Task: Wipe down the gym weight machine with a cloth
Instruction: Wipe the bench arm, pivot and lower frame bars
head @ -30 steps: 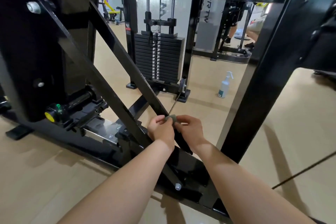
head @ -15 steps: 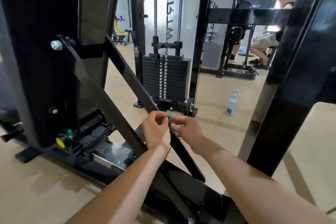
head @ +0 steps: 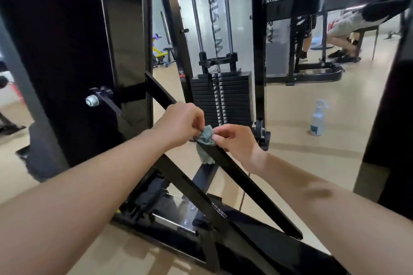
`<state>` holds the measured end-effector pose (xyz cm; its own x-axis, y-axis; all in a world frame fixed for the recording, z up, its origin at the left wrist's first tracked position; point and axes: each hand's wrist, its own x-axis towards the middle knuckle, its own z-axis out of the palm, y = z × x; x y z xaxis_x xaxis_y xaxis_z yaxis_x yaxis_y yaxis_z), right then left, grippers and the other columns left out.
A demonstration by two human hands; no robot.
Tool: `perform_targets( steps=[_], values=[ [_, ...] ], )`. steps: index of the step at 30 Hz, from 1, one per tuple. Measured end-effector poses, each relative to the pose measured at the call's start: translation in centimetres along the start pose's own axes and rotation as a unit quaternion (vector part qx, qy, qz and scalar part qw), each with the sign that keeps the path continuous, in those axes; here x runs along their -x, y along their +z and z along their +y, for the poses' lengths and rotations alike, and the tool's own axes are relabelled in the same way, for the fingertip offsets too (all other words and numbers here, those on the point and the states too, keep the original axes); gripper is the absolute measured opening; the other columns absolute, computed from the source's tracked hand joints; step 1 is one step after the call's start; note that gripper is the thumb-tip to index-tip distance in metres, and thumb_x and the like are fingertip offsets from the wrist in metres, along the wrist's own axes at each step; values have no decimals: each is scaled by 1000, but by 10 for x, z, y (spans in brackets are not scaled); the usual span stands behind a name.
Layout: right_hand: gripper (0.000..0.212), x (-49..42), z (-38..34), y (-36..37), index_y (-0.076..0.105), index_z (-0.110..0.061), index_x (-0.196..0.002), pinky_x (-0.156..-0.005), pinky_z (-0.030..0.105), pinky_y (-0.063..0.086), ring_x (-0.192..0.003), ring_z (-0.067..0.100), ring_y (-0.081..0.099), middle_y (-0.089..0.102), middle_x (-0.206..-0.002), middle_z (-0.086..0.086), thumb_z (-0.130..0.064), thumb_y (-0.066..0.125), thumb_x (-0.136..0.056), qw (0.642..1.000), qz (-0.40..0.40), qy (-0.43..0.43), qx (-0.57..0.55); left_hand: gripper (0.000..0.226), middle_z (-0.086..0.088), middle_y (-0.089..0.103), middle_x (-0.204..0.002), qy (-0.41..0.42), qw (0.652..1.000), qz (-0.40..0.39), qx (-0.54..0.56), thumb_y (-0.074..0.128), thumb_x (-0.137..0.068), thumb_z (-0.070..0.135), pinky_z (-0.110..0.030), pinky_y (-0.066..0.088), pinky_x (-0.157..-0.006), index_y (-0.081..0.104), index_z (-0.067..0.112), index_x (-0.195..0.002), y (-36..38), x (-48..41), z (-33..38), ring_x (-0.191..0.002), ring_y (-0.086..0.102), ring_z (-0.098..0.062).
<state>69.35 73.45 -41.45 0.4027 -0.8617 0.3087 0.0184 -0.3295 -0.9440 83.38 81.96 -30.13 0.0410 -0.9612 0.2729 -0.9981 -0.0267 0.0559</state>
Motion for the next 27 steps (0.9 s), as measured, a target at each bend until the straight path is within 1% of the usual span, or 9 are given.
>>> perform_targets(
  steps=[3, 6, 8, 11, 15, 19, 21, 23, 27],
  values=[
    [16, -11, -19, 9, 76, -4, -107, -63, 10, 46, -64, -6, 63, 73, -85, -4, -6, 70, -92, 999, -21, -31, 8, 12, 10, 62, -82, 37, 997, -11, -72, 79, -85, 17, -26, 39, -67, 72, 27, -86, -27, -7, -19, -81, 57, -14],
    [20, -20, -35, 21, 74, -1, -110, -81, 26, 59, -88, 13, 72, 76, -97, 8, -6, 73, -90, 998, -14, -59, -22, 11, 11, 63, -82, 67, 990, 2, -128, 76, -87, 16, -29, 42, -69, 72, 25, -92, -49, -12, -37, -83, 59, -16],
    [20, -27, -46, 31, 75, -5, -109, -92, 36, 58, -96, 21, 72, 76, -100, 8, -9, 75, -89, 998, -3, -53, -30, 11, 11, 61, -82, 72, 985, 21, -156, 74, -89, 15, -29, 39, -70, 71, 24, -93, -61, -15, -46, -85, 57, -17],
    [15, -37, -64, 41, 77, -12, -106, -92, 42, 59, -97, 21, 72, 76, -99, 3, -11, 72, -92, 998, -3, -29, -51, 12, 5, 61, -88, 60, 974, 34, -218, 68, -89, 10, -32, 43, -74, 67, 22, -92, -69, -18, -54, -91, 57, -24],
    [25, -45, -71, 43, 72, -18, -118, -91, 43, 59, -99, 17, 70, 73, -104, 1, -16, 70, -94, 999, -21, -36, -12, 11, -3, 63, -94, 37, 953, 24, -300, 65, -90, 12, -37, 52, -73, 65, 23, -93, -63, -16, -54, -90, 61, -30],
    [23, -39, -57, 35, 73, -18, -115, -91, 41, 58, -93, 23, 70, 73, -96, 6, -15, 71, -93, 996, -57, -23, 59, 12, -2, 67, -95, 12, 969, 10, -248, 76, -85, 20, -41, 57, -76, 71, 26, -94, -55, -15, -51, -87, 64, -28],
    [20, -29, -48, 26, 74, -12, -111, -84, 33, 59, -84, 21, 69, 73, -92, 10, -12, 73, -91, 995, -51, -38, 72, 14, 0, 68, -95, 10, 976, -9, -215, 79, -84, 22, -40, 58, -76, 73, 26, -96, -48, -14, -46, -87, 64, -25],
    [20, -17, -36, 16, 74, -7, -108, -77, 33, 57, -75, 17, 65, 72, -86, 13, -10, 75, -88, 994, -51, -53, 76, 13, 1, 67, -95, 30, 976, -26, -214, 78, -85, 26, -36, 55, -72, 73, 29, -96, -34, -11, -36, -87, 64, -24],
    [19, 8, -2, 3, 77, -21, -106, -82, 35, 59, -82, 19, 68, 73, -86, 2, -20, 77, -87, 993, -36, -11, 115, 17, 8, 61, -88, 95, 970, -31, -223, 79, -81, 43, -29, 42, -61, 68, 32, -88, -9, -6, -17, -87, 61, -20]
  ],
)
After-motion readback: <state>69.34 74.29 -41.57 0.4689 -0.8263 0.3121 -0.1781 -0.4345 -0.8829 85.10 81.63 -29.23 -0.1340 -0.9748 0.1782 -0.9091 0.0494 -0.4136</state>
